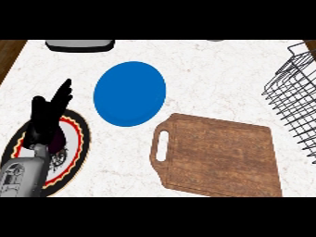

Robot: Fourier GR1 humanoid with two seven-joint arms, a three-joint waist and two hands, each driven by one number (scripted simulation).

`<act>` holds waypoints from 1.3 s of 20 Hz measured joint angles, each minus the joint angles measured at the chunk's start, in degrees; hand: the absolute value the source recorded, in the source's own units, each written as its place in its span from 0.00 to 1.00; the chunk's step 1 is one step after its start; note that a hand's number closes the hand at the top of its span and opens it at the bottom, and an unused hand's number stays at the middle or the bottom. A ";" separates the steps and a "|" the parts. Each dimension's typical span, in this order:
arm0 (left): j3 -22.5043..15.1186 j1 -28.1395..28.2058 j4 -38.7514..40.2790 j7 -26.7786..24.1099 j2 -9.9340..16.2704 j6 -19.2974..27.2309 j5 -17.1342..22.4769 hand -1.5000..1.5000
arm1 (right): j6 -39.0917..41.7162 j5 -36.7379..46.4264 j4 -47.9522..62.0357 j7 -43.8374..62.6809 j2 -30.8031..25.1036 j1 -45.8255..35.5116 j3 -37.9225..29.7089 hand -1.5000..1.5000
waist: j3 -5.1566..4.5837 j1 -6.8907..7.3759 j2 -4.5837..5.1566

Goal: Pick the cupcake from the cutting board and place it in the basket

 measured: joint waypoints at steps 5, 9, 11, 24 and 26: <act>0.29 0.08 1.48 -1.59 0.07 -0.45 0.07 0.50 | -0.11 -1.66 9.40 -1.58 0.85 -2.03 -1.61 0.00 | 0.00 0.07 0.06; 0.45 -0.10 1.54 -1.86 0.22 -0.51 -0.07 0.50 | -2.11 -3.49 15.00 -4.49 2.27 -1.32 -3.56 0.00 | 0.02 0.00 0.04; 1.13 -0.97 2.45 -1.96 0.66 -0.73 0.22 0.50 | -3.73 -4.10 17.01 -6.04 3.11 -1.69 -4.02 0.00 | 0.01 -0.05 0.04; 0.63 0.32 1.04 -1.62 -0.22 0.01 -0.45 0.50 | -13.48 -13.03 25.78 -8.71 -0.28 -5.11 -16.58 0.00 | 0.04 -0.07 -0.01; 0.28 0.89 -0.04 -1.11 -0.16 -0.10 -0.69 0.50 | -13.23 -14.42 28.41 -8.87 -2.80 -4.41 -18.93 0.00 | 0.04 -0.06 -0.02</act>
